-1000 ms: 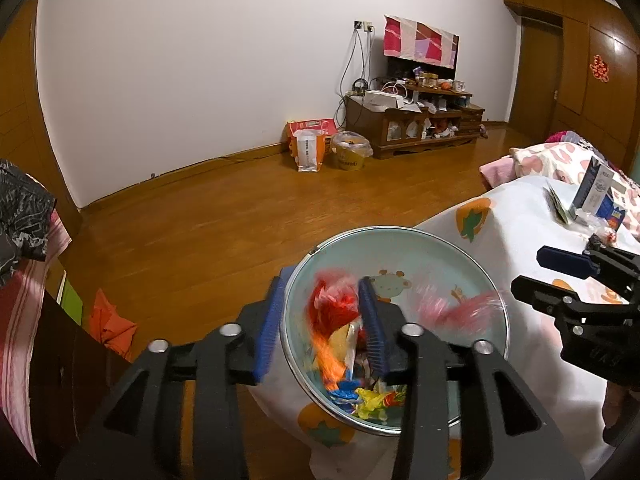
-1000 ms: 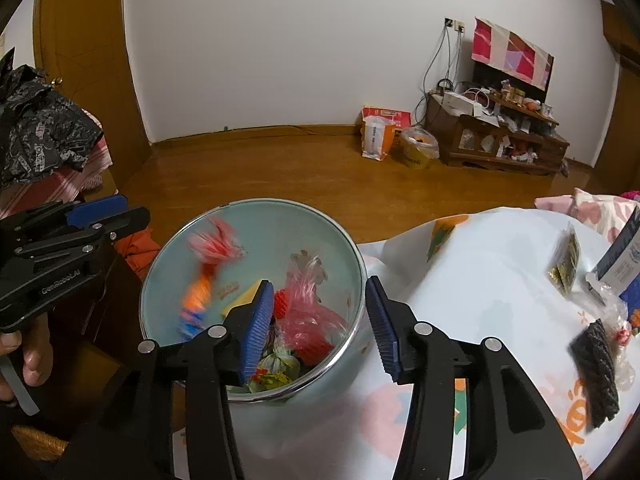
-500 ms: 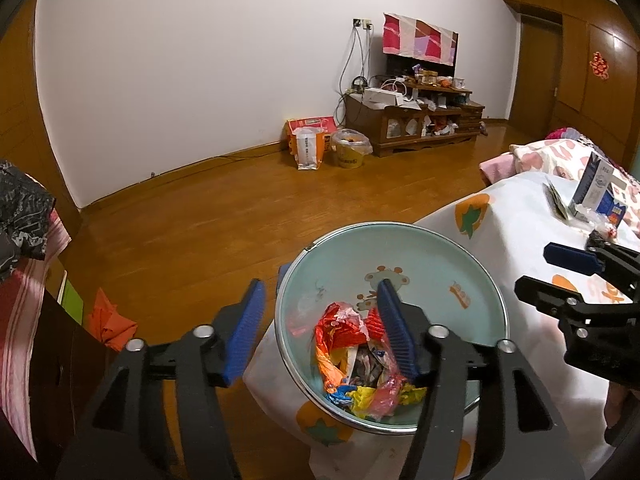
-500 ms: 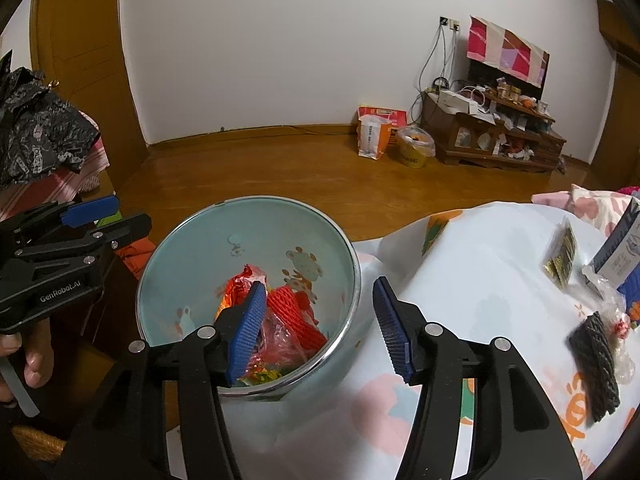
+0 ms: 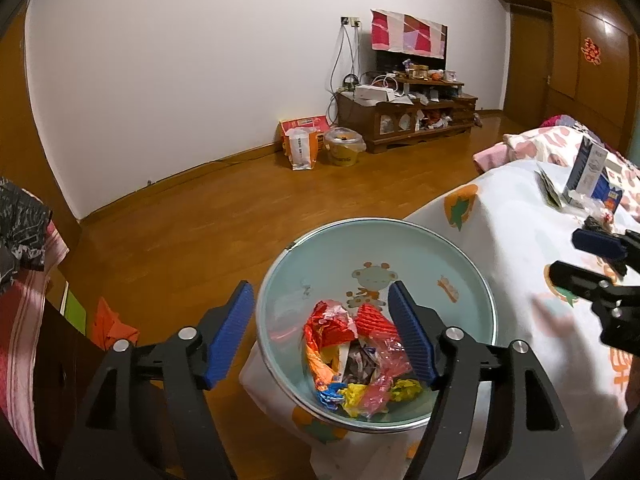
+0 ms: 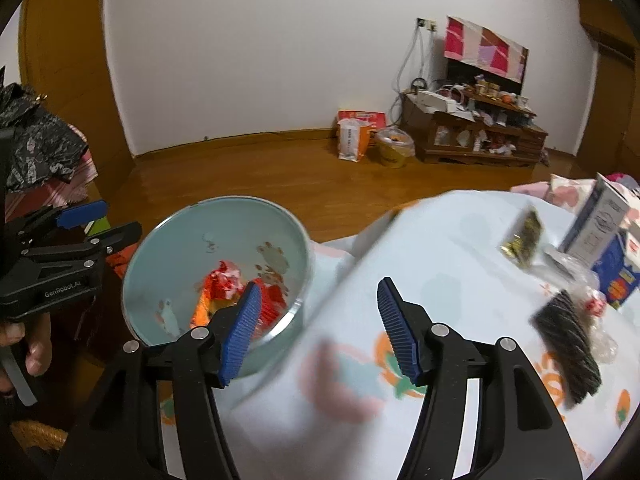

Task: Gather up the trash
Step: 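Move both open tools back over the table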

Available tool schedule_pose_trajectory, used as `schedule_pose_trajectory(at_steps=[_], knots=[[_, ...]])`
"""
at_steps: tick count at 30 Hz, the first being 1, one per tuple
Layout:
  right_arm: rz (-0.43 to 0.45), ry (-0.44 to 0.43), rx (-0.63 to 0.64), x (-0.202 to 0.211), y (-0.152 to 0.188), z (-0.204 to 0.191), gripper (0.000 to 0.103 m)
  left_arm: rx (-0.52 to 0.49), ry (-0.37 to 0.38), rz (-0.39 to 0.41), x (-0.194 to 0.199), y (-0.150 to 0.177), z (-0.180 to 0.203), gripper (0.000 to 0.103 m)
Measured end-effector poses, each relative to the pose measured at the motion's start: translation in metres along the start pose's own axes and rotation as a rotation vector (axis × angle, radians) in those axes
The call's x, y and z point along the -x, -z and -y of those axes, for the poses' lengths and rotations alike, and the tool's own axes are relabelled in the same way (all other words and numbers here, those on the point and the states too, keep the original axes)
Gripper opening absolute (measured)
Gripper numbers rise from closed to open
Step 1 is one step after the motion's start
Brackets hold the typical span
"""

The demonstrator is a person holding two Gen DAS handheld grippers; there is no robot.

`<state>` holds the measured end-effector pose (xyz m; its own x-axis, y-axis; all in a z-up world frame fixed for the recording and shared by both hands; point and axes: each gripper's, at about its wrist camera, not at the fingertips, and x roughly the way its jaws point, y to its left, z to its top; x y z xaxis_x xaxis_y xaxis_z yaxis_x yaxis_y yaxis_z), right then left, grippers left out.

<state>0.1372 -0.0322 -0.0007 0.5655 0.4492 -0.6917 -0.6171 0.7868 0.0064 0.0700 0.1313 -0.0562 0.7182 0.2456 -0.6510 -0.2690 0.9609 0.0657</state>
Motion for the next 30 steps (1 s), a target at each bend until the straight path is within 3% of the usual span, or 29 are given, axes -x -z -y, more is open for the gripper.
schedule_pose_trajectory(at_steps=[8, 21, 30], knots=[[-0.002, 0.095, -0.072, 0.025, 0.028, 0.054, 0.063, -0.072, 0.041, -0.02, -0.01, 0.009, 0.039, 0.077], [-0.031, 0.339, -0.335, 0.073, 0.091, 0.188, 0.063, -0.15, 0.115, -0.048, -0.035, 0.006, 0.111, 0.079], [-0.016, 0.396, -0.405, 0.085, 0.102, 0.225, 0.063, -0.165, 0.125, -0.051, -0.036, 0.005, 0.125, 0.086]])
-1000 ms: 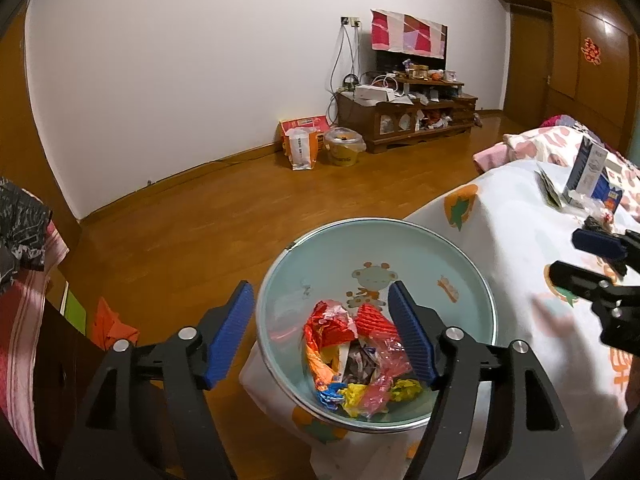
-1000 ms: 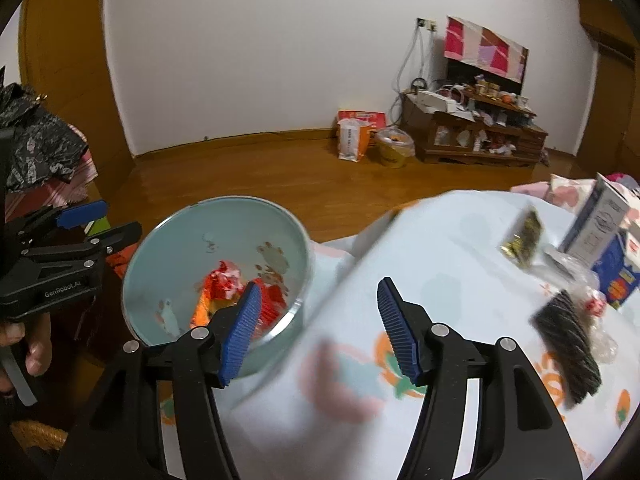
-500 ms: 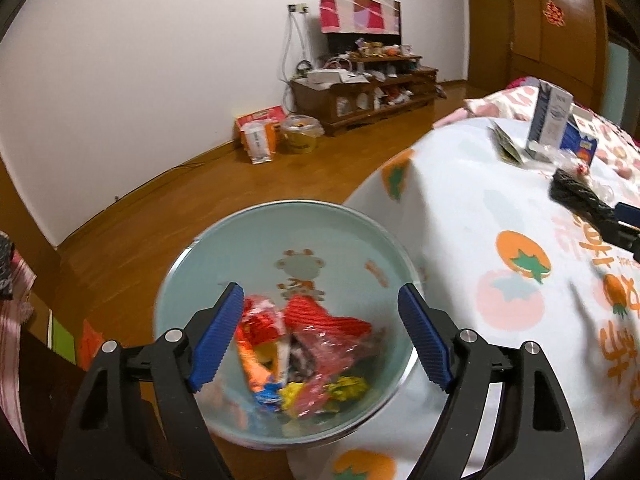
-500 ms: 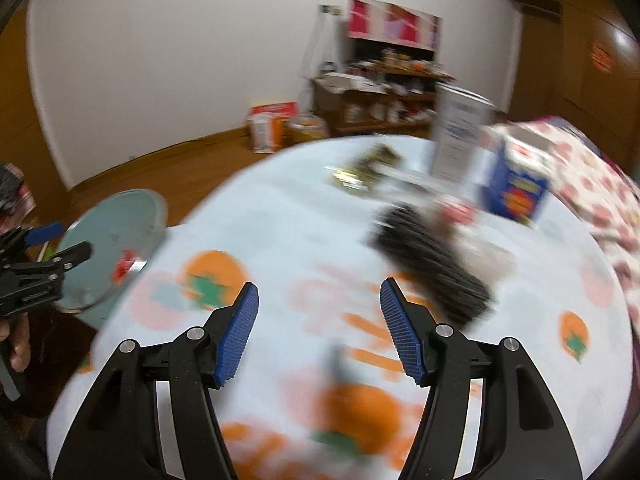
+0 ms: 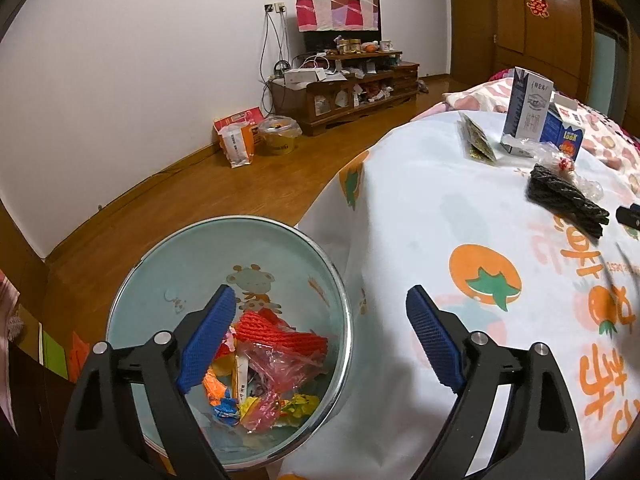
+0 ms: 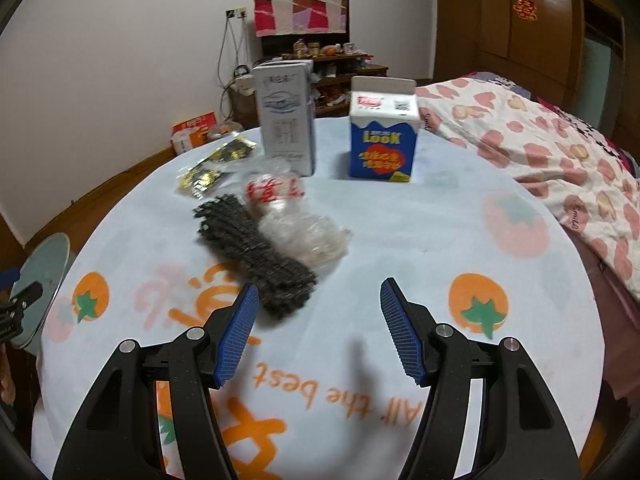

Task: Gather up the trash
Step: 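Grasp the clear plastic bag with red print with the right tool, then grasp the black mesh scrubber with the left tool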

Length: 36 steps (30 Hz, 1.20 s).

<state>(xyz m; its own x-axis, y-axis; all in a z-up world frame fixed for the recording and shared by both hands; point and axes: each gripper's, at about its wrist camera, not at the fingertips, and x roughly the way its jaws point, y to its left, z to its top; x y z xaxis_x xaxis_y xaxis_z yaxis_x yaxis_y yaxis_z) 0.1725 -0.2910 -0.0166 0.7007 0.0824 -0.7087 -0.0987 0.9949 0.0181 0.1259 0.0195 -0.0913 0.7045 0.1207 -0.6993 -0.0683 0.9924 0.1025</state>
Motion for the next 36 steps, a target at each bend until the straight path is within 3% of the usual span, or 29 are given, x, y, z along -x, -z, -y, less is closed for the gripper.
schedule_pose_trajectory(at_steps=[7, 10, 12, 13, 16, 20, 27, 36], knots=[[0.004, 0.018, -0.003, -0.025, -0.032, 0.005, 0.063, 0.018, -0.013, -0.001, -0.001, -0.004, -0.005, 0.086], [-0.055, -0.012, 0.0, -0.047, -0.042, 0.003, 0.061, 0.02, -0.013, 0.002, 0.001, -0.006, -0.006, 0.086], [-0.109, -0.055, -0.001, -0.064, -0.043, 0.001, 0.055, 0.022, -0.012, 0.004, 0.002, -0.009, -0.004, 0.086], [-0.136, -0.076, -0.001, -0.07, -0.042, 0.0, 0.043, 0.022, -0.01, 0.004, 0.002, -0.009, -0.003, 0.086], [-0.165, -0.124, 0.0, -0.075, -0.038, -0.004, 0.027, 0.019, 0.002, 0.006, 0.004, -0.012, 0.0, 0.086], [-0.119, -0.134, 0.016, -0.06, -0.036, -0.007, 0.013, 0.012, 0.024, 0.008, 0.008, -0.014, 0.009, 0.086], [-0.004, -0.117, -0.059, -0.014, -0.033, 0.021, 0.012, -0.022, 0.069, 0.03, 0.016, -0.025, 0.037, 0.087], [0.028, -0.065, -0.153, 0.026, -0.006, 0.078, 0.012, -0.107, 0.14, 0.049, 0.019, -0.038, 0.098, 0.087]])
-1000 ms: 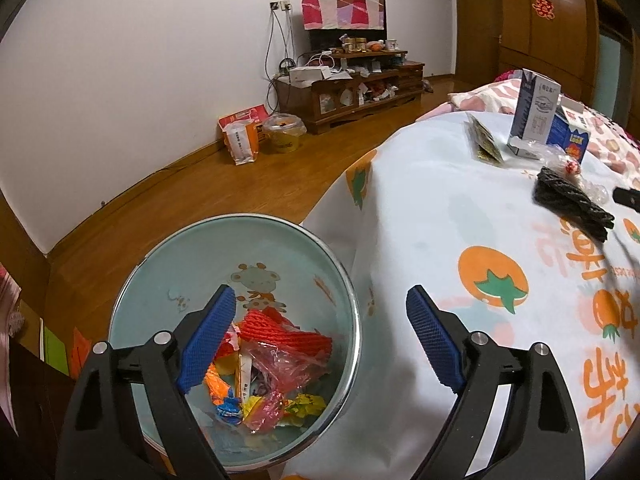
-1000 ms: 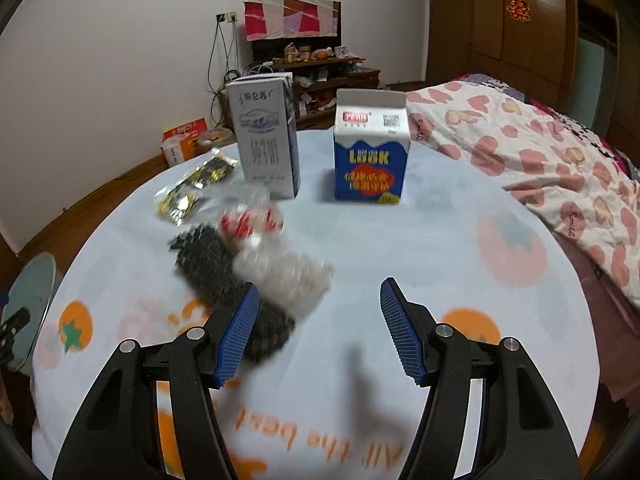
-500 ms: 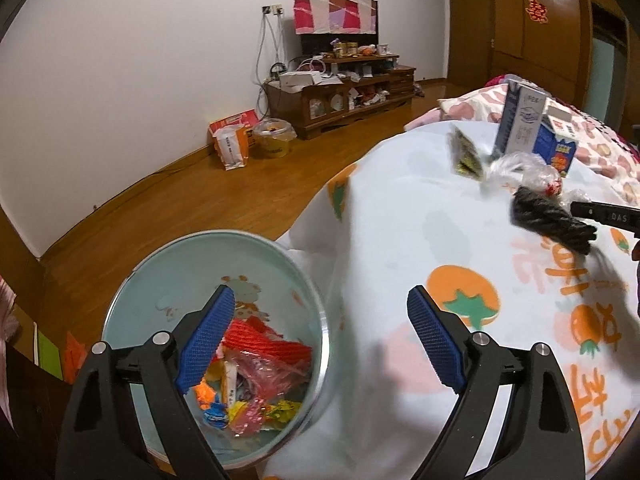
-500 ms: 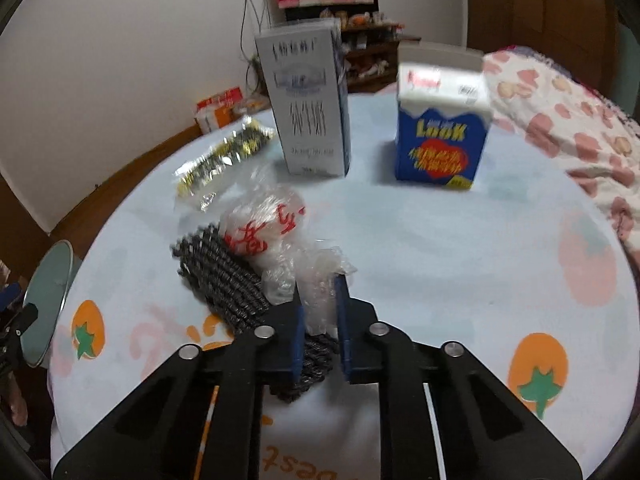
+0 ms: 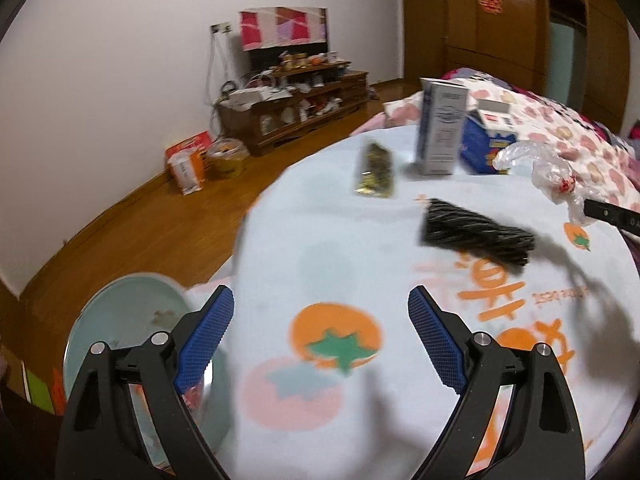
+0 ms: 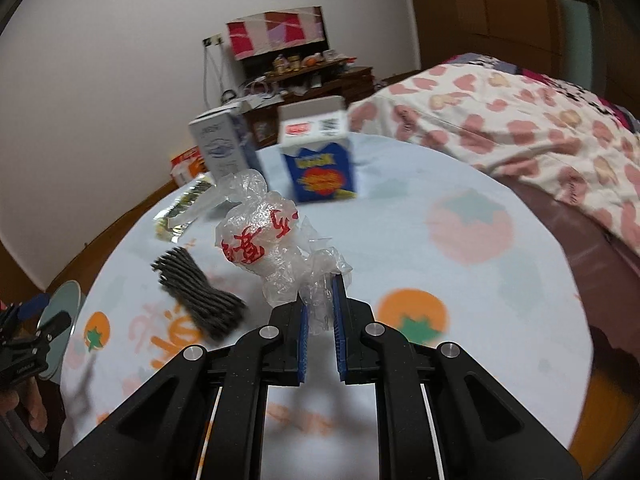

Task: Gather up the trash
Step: 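Grasp the black mesh scrubber with the left tool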

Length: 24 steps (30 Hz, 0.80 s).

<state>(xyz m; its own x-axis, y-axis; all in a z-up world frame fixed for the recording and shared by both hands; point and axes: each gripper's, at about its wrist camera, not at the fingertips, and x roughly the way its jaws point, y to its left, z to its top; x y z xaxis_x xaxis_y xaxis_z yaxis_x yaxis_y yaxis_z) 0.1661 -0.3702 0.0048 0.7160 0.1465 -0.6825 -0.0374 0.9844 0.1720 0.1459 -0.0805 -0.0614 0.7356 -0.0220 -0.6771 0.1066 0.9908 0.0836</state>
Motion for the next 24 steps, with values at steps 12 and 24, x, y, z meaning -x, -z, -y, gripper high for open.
schedule_pose_trajectory(at_steps=[12, 24], knots=[[0.058, 0.106, -0.14, 0.041, 0.028, 0.085, 0.012, -0.119, 0.021, 0.0, -0.044, -0.041, 0.057, 0.087], [0.051, 0.118, -0.153, 0.052, 0.052, 0.091, 0.012, -0.145, 0.014, -0.009, -0.075, -0.061, 0.081, 0.087]])
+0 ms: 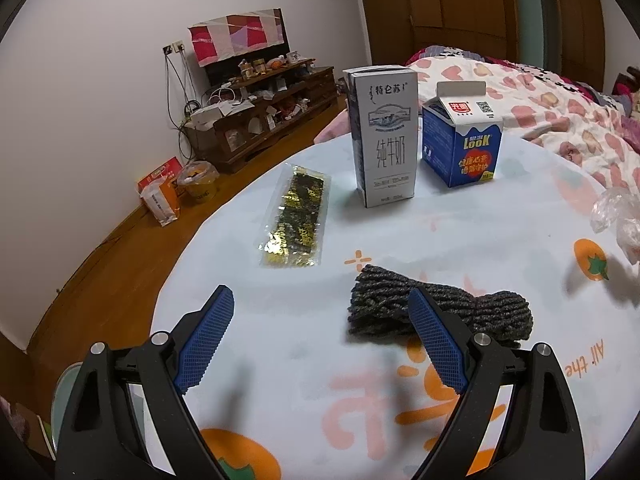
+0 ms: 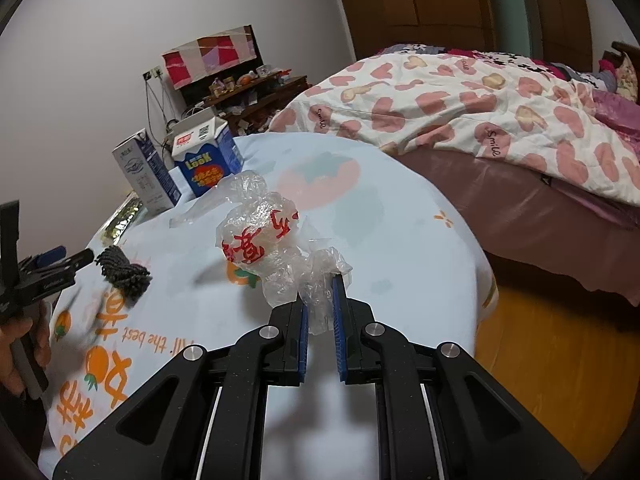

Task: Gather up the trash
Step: 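Grasp the black mesh scrubber with the left tool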

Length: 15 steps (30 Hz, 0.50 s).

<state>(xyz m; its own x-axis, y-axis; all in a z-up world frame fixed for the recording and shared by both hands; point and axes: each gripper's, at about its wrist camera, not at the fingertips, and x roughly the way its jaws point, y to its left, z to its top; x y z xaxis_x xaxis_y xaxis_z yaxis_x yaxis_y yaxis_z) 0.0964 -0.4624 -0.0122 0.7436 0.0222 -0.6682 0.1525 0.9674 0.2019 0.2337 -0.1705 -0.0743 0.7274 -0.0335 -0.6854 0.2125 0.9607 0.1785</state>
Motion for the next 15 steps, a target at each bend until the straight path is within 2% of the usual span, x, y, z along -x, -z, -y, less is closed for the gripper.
schedule_pose_trajectory(at_steps=[7, 10, 12, 14, 15], knots=[[-0.008, -0.012, 0.042, -0.003, 0.004, -0.018, 0.012, -0.014, -0.019, -0.044, -0.029, -0.008, 0.01, 0.087], [-0.011, -0.015, 0.045, -0.005, 0.006, -0.021, 0.012, -0.02, 0.004, -0.064, -0.039, -0.006, 0.014, 0.086], [-0.011, -0.013, 0.046, -0.006, 0.006, -0.021, 0.012, -0.026, 0.044, -0.068, -0.04, -0.006, 0.016, 0.077], [-0.011, -0.017, 0.042, -0.006, 0.007, -0.022, 0.012, -0.023, 0.094, -0.074, -0.041, -0.006, 0.017, 0.059], [-0.011, -0.018, 0.041, -0.006, 0.006, -0.022, 0.012, -0.028, 0.112, -0.075, -0.04, -0.005, 0.018, 0.056]])
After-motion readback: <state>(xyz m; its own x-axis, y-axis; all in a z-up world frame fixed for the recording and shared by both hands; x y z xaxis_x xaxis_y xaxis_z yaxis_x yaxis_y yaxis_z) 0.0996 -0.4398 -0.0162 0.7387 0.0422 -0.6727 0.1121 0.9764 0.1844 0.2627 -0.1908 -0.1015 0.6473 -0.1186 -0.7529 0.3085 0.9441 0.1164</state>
